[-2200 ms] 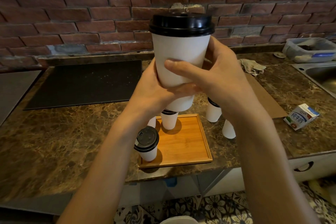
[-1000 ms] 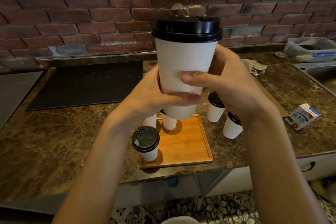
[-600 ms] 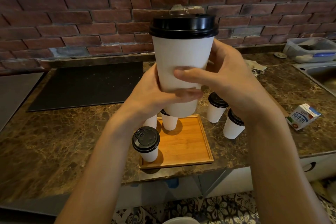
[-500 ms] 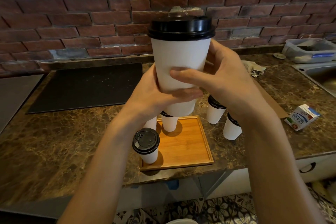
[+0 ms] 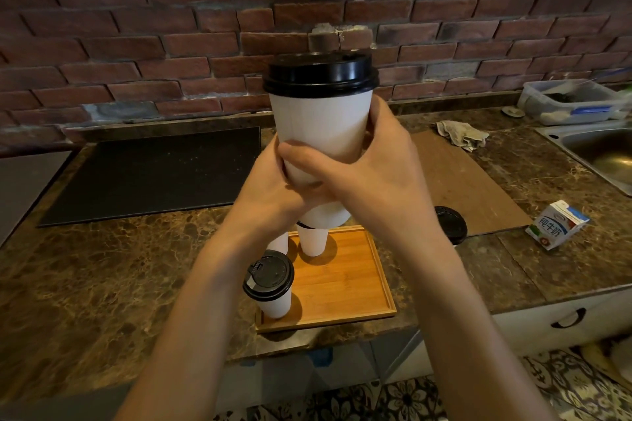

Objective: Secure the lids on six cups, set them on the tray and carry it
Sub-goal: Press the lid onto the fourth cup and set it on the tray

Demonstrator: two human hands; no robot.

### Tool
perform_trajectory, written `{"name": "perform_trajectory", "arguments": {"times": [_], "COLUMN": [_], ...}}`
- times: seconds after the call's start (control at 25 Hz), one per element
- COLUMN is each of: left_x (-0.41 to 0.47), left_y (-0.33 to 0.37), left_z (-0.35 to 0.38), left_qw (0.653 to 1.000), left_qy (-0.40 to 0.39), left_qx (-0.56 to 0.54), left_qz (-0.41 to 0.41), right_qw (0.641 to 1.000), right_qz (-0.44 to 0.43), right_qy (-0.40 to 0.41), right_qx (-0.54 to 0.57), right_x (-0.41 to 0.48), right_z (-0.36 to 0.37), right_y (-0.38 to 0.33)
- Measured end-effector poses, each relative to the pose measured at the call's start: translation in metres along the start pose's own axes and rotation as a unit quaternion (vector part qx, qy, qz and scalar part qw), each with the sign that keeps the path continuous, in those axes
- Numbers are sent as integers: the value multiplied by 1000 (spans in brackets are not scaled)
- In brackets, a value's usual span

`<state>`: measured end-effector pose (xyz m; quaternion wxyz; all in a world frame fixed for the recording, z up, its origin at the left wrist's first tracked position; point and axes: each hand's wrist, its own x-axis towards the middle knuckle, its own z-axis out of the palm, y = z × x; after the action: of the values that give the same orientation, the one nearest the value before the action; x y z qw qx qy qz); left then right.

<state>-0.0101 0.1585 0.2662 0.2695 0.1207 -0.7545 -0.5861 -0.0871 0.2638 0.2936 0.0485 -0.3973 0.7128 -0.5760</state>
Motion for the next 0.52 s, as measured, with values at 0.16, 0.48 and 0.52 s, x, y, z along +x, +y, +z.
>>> {"name": "perform_trajectory", "arguments": {"times": [0.16,0.48,0.52], "left_x": [2,3,3], "left_y": [-1,-3,-3], "left_z": [-4,-8,-8], "left_qw": [1000,1000,999], "left_qy": [-5,-25,-31], "left_qx": [9,8,6], "left_qz": [-1,9,13], "right_qw": [1000,994,993], "right_qz": [0,-9,-13], "right_qy": [-15,-76,-84], "right_qx": [22,78,86], "right_x": [5,13,14], "right_z": [-3,-12,-13], "right_y": [1,9,10]}}
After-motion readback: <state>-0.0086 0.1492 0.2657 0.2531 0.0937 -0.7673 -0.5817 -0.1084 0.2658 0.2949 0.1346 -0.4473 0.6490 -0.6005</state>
